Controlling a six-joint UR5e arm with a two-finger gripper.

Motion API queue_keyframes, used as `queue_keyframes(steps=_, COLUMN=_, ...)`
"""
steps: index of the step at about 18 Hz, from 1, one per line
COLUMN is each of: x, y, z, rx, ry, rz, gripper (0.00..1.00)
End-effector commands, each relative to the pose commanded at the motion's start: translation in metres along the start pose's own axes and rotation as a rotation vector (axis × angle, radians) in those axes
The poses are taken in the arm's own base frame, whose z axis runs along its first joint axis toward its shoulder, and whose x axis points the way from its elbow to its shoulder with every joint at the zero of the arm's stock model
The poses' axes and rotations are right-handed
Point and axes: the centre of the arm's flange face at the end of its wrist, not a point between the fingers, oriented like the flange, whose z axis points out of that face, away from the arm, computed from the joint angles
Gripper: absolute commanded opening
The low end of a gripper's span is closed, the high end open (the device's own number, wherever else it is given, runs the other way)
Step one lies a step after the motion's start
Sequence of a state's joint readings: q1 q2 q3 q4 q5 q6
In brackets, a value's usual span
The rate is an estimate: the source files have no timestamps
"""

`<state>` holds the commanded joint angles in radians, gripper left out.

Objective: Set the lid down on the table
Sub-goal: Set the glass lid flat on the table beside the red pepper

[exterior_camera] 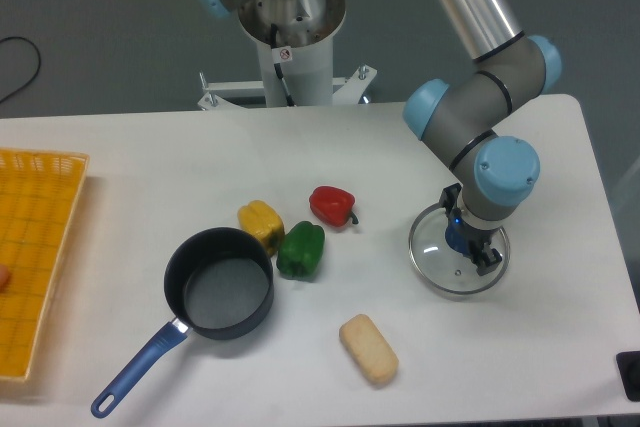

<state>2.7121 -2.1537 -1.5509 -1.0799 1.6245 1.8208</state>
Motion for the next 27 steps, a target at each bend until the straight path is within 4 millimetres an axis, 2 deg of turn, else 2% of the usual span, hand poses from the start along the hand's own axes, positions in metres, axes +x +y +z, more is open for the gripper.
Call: queue_keyframes(steps=27, x=-0.0035, y=-0.0045, z=0.0080, rx=0.006, ry=-0.005, rz=0.004, gripper=0.59)
